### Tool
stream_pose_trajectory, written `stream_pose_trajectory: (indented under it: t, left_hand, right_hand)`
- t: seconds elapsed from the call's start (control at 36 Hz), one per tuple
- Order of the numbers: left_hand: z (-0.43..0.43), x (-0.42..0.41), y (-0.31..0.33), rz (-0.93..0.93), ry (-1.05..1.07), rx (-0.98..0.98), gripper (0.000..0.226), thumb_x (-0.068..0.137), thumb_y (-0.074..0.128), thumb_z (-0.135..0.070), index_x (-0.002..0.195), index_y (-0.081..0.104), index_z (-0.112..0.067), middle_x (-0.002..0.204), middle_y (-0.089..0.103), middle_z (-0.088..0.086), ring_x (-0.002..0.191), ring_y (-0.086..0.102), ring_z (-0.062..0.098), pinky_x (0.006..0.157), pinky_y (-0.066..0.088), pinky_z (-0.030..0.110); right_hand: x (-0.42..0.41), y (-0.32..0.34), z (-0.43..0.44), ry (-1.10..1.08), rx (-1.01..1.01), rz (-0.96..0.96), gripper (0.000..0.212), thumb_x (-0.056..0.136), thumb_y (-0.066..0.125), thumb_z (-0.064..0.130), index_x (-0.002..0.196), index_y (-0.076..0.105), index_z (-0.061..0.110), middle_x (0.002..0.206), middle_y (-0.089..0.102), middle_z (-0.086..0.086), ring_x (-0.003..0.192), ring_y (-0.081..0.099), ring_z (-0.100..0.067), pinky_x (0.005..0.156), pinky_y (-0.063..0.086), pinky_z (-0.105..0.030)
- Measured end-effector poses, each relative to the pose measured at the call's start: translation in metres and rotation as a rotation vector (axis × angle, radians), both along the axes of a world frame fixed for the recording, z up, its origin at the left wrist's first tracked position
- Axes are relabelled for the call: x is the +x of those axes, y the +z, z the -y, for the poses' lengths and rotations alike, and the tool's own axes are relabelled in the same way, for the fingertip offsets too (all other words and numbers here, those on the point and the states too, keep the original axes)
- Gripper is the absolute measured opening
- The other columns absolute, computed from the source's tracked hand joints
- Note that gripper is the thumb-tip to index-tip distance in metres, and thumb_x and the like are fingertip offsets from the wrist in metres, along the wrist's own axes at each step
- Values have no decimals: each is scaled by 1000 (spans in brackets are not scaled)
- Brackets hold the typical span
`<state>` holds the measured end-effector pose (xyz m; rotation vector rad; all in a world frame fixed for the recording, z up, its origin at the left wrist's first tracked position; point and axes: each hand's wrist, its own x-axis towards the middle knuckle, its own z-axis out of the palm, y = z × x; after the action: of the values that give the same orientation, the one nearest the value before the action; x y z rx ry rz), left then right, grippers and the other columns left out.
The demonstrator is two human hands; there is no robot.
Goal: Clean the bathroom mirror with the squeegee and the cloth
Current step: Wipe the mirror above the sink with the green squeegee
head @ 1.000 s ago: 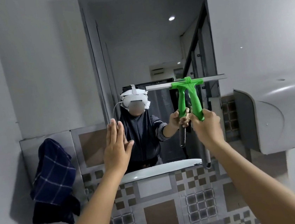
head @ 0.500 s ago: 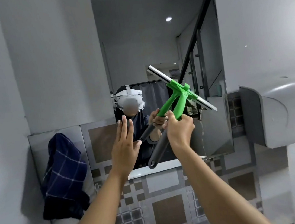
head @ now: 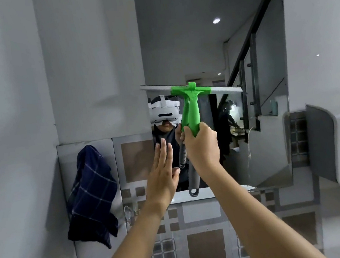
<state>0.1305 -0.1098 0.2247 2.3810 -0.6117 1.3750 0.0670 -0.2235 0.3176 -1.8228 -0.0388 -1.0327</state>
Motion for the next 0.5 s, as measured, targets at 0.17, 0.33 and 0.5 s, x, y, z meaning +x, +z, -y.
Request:
stream_pose_trajectory:
  t: [0.17, 0.33, 0.5]
  left_hand:
    - [3, -3, -16, -15, 22, -18, 78, 90, 56, -20, 147, 4, -14, 156, -7, 1, 143, -6, 16, 107, 24, 19]
    - [14, -9, -31, -56, 34, -79, 86, 85, 64, -19, 147, 6, -14, 157, -1, 5, 144, 1, 22, 92, 38, 17]
    - [23, -9, -36, -65, 59, -118, 89, 80, 69, -17, 147, 9, -12, 155, 6, 9, 142, 12, 29, 91, 36, 18]
  right_hand:
    - [-1, -13, 19, -56, -231, -36, 30, 94, 45, 37, 104, 52, 10, 92, 63, -7, 78, 61, -24, 63, 47, -35]
    - [-8, -18, 43, -116, -427, -41, 36, 96, 42, 35, 118, 48, 8, 84, 45, 0, 76, 53, -24, 62, 38, -32]
    - [-10, -15, 68, -154, -575, -24, 36, 96, 43, 30, 122, 47, 5, 95, 62, -10, 88, 62, -33, 62, 33, -32]
